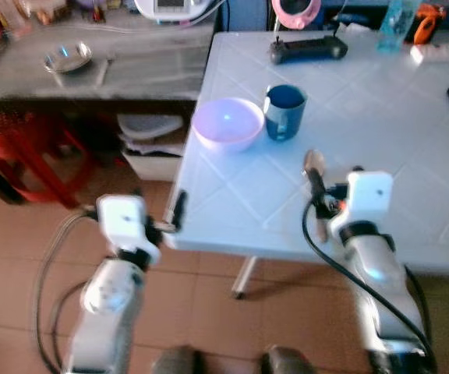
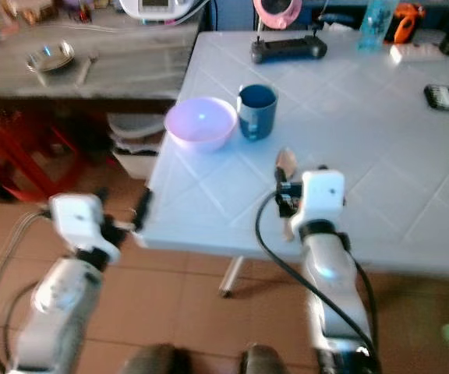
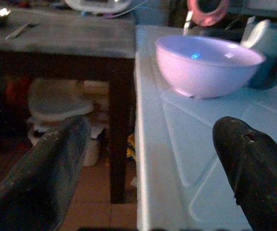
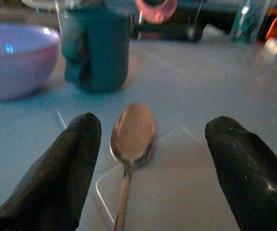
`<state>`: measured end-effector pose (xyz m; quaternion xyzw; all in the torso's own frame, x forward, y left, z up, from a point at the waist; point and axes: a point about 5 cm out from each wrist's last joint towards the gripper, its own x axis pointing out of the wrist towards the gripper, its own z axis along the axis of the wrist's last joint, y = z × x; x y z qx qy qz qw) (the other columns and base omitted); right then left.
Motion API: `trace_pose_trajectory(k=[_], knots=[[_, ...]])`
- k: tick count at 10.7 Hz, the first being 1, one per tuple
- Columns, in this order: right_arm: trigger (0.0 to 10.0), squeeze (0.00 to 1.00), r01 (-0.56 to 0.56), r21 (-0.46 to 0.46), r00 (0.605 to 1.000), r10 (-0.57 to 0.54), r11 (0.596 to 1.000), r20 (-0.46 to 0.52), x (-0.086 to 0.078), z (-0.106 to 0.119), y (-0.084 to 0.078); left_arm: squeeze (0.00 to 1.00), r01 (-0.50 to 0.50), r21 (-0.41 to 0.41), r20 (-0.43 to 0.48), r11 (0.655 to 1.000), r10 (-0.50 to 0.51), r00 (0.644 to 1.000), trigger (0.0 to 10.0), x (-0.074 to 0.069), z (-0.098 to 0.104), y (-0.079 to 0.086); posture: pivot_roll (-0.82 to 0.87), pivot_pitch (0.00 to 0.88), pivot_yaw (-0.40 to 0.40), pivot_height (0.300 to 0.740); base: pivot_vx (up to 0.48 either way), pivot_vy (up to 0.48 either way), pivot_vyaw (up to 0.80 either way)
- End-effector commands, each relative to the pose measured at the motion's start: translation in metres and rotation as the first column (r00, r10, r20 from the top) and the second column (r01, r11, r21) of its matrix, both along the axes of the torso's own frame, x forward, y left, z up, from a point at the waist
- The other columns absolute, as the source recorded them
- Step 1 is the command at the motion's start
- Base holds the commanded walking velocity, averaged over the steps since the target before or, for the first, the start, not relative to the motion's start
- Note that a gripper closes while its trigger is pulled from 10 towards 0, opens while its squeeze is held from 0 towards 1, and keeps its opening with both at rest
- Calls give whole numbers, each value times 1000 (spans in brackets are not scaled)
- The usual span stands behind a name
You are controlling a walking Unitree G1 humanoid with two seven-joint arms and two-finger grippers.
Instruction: Setting the table
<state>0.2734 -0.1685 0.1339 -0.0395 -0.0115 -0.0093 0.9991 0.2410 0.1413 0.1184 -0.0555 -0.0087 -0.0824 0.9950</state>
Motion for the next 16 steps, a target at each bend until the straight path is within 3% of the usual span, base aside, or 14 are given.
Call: trace_pose_trajectory(k=[1, 4, 7, 11, 12, 13, 16], knots=[[10000, 0, 27, 22, 999, -26, 999, -45, 4, -7, -3, 0, -21, 14, -16, 1000, 21, 1000, 10000, -3, -4, 6, 25, 122, 67, 740, 0, 0, 0], [10000, 0, 43, 14, 997, -42, 999, -66, 17, -6, -8, 0, -12, 21, -22, 1000, 12, 1000, 10000, -5, -5, 5, 31, 131, 65, 740, 0, 0, 0], [10000, 0, 65, 32, 989, -60, 997, -135, 16, -19, -10, 0, -9, 24, -31, 1000, 10, 999, 10000, -8, -7, 5, 32, 143, 64, 740, 0, 0, 0], [10000, 0, 54, 15, 987, -51, 998, -155, 22, -20, -7, 0, -4, 27, -36, 1000, 5, 999, 10000, -9, -7, 4, 36, 150, 65, 740, 0, 0, 0], [2118, 0, 55, -2, 980, -54, 998, -192, 20, -26, -7, 0, -9, 27, -35, 1000, 10, 999, 10000, -9, -7, 4, 37, 152, 63, 740, 0, 0, 0], [0, 0, 59, 1, 972, -58, 998, -229, 16, -32, -9, 0, -12, 28, -37, 1000, 13, 999, 10000, -9, -8, 5, 38, 155, 63, 740, 0, 0, 0], [0, 0, 87, -125, 950, -120, 988, -290, 5, -42, -23, 0, -7, 32, -42, 999, 8, 999, 10000, -9, -8, 6, 31, 163, 67, 740, 0, 0, 0]])
